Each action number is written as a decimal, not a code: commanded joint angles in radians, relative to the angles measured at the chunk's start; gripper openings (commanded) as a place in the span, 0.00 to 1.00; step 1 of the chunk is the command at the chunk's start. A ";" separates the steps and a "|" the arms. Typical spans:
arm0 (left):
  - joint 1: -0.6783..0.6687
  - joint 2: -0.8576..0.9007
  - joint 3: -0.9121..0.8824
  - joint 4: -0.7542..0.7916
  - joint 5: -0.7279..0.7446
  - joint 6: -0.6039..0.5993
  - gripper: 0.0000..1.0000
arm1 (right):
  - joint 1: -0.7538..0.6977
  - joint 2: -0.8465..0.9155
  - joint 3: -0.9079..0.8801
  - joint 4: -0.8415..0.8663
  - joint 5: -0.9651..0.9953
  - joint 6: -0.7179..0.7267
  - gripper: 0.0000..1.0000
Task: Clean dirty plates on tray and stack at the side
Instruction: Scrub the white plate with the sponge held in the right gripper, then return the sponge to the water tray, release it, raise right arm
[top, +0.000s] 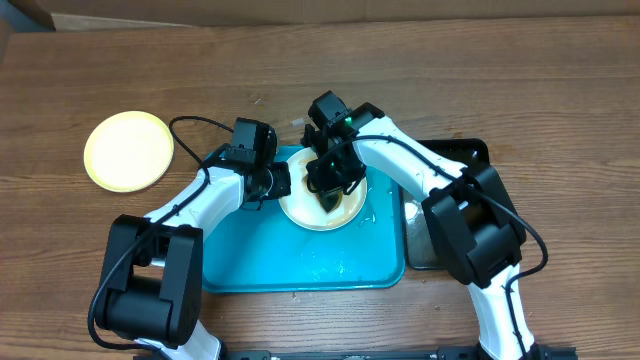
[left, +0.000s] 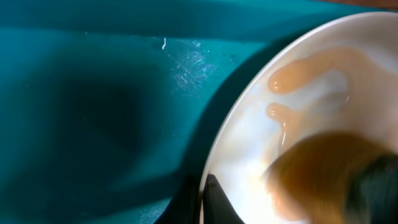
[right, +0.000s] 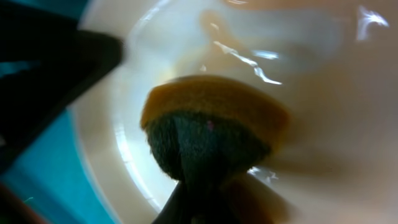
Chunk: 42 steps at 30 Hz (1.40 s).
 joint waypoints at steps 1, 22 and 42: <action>-0.007 0.014 0.011 0.003 -0.006 0.004 0.05 | -0.067 0.010 0.103 -0.038 -0.200 -0.031 0.04; -0.007 0.014 0.011 0.003 -0.006 0.004 0.08 | -0.473 -0.010 0.242 -0.553 0.512 0.130 0.04; -0.007 0.014 0.011 -0.009 -0.008 0.004 0.27 | -0.532 -0.014 0.222 -0.374 0.512 0.156 0.76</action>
